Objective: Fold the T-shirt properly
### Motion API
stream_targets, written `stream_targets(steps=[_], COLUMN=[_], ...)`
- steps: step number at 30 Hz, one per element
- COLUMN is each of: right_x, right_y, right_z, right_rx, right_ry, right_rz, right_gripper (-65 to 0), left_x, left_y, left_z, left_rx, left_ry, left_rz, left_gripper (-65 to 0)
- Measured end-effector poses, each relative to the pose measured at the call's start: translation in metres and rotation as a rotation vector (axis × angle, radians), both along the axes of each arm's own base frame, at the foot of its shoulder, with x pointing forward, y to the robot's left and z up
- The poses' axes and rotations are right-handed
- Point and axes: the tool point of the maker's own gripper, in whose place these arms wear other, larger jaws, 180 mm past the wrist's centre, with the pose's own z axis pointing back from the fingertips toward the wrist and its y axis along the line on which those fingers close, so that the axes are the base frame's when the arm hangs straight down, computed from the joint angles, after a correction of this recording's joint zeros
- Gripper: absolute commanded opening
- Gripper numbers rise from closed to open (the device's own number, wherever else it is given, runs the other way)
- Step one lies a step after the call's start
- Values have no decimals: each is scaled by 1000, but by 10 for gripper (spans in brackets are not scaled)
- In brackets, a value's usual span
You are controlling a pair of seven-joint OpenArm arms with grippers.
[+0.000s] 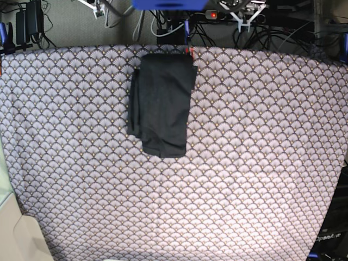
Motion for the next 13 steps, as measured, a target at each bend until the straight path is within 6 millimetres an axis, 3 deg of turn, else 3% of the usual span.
stream_targets(steps=[4,10,13], right_x=[6,6,0], right_y=[-1,-6,-7], right_z=[0,4,4], right_rx=[-2,-32,-37], right_ry=[-18,-80,-71], right_rz=[-6,-27,-26], right_gripper=[-579,-585,-587], left_x=[-17,0,-4], left_y=[4,-5,-5], left_z=[0,-1,-1], left_rx=[6,-12,-13], left_ry=[42,0,11], left_rz=[3,-1,-2], left_gripper=[-650,-650,-650])
